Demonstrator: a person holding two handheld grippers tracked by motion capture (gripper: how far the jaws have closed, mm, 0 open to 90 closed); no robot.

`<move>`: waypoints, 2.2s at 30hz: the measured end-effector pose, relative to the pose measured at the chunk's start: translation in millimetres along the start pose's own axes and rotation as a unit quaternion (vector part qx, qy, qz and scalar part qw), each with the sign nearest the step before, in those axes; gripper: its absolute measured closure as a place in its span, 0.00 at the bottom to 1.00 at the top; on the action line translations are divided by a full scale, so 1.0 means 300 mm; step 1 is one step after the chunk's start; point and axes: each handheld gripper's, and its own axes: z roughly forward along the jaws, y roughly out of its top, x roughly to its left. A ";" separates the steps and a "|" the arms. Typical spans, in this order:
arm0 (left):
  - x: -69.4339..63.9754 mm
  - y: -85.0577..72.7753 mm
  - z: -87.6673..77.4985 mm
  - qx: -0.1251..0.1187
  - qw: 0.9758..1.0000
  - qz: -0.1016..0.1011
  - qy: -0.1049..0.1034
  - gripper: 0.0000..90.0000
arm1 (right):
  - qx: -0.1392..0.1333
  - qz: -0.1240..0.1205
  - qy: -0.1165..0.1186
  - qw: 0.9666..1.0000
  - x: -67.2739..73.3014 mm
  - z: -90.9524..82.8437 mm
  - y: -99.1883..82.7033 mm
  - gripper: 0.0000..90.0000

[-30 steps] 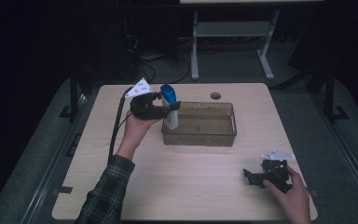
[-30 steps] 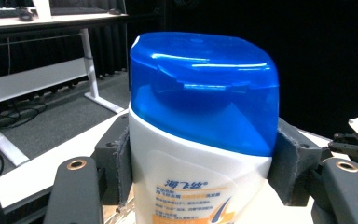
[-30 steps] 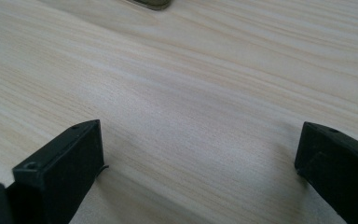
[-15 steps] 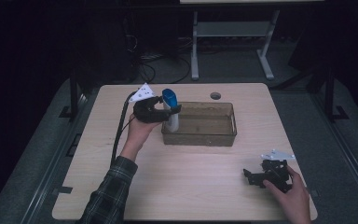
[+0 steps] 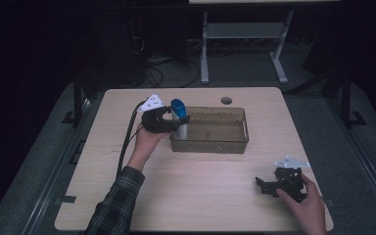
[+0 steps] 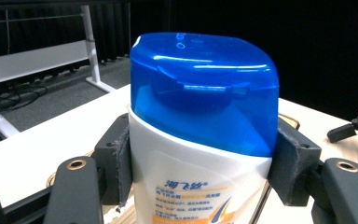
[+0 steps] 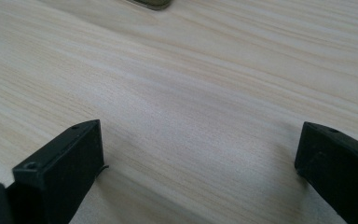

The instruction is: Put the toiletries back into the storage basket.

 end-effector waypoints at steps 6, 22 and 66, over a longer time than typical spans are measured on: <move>0.004 -0.020 0.004 0.002 1.000 -0.003 0.000 0.37 | 0.000 0.000 0.000 1.000 0.000 0.000 0.000 0.01; 0.021 -0.086 0.015 0.019 1.000 -0.016 0.003 0.37 | 0.000 0.000 0.000 1.000 0.000 0.000 0.000 0.01; 0.019 -0.074 -0.044 0.044 0.999 0.000 0.028 0.14 | 0.000 0.000 0.000 1.000 0.000 0.000 0.000 0.01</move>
